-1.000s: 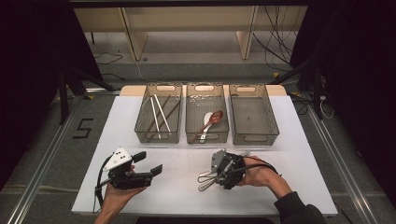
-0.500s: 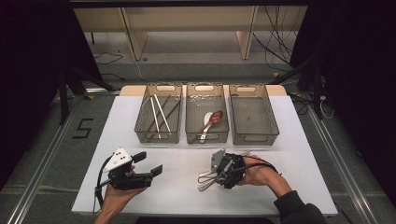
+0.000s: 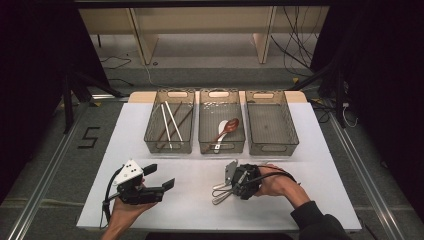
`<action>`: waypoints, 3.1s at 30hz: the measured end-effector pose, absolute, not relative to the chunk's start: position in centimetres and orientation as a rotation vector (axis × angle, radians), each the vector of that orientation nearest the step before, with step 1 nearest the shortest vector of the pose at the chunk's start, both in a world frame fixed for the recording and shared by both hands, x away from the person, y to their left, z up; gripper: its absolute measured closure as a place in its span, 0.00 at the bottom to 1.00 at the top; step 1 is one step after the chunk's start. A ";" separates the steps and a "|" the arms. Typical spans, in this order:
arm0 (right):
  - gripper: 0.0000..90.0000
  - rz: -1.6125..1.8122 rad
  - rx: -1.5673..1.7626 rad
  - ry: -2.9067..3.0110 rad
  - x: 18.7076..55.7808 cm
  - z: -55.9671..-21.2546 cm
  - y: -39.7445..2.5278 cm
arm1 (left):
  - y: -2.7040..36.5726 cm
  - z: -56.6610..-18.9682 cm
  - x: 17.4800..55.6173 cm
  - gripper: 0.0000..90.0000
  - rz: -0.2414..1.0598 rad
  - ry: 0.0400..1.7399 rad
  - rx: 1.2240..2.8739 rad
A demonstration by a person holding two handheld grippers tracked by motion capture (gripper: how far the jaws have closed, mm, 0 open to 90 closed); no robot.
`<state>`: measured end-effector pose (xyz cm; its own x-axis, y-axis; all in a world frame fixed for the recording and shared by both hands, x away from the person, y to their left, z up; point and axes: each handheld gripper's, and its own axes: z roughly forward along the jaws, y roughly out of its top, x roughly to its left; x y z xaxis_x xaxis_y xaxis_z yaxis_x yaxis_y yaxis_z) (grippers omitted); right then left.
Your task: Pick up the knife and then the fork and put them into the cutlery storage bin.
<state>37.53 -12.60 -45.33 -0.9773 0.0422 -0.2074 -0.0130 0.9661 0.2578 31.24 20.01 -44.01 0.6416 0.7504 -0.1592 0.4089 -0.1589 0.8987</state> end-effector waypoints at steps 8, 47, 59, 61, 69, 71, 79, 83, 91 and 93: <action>0.60 0.335 -0.031 2.918 37.6 -45.7 -12.3 | 20.2 -44.1 31.2 0.18 0.390 0.938 1.768; 0.78 0.193 -0.176 2.961 37.7 -45.6 -11.1 | 19.8 -44.2 30.9 0.18 0.392 0.913 1.802; 0.83 0.185 -0.239 2.959 37.5 -45.6 -11.0 | 19.8 -44.2 31.0 0.18 0.396 0.911 1.807; 0.83 0.181 -0.253 2.956 37.4 -45.6 -11.0 | 19.8 -44.2 31.0 0.18 0.394 0.911 1.807; 0.86 0.163 -0.304 2.949 37.3 -45.6 -10.7 | 19.7 -44.3 31.0 0.18 0.393 0.912 1.810; 0.86 0.160 -0.307 2.942 37.3 -45.6 -10.7 | 19.7 -44.2 31.0 0.18 0.394 0.911 1.813; 0.91 0.185 -0.315 2.926 37.3 -45.4 -10.7 | 19.8 -44.3 31.0 0.18 0.389 0.918 1.803; 0.91 0.188 -0.308 2.918 37.3 -45.3 -10.7 | 19.8 -44.3 31.0 0.18 0.390 0.915 1.809; 0.92 0.205 -0.282 2.899 37.4 -45.3 -10.7 | 19.8 -44.3 31.0 0.18 0.388 0.919 1.804; 0.92 0.208 -0.277 2.897 37.5 -45.3 -10.7 | 19.8 -44.3 31.0 0.18 0.388 0.919 1.804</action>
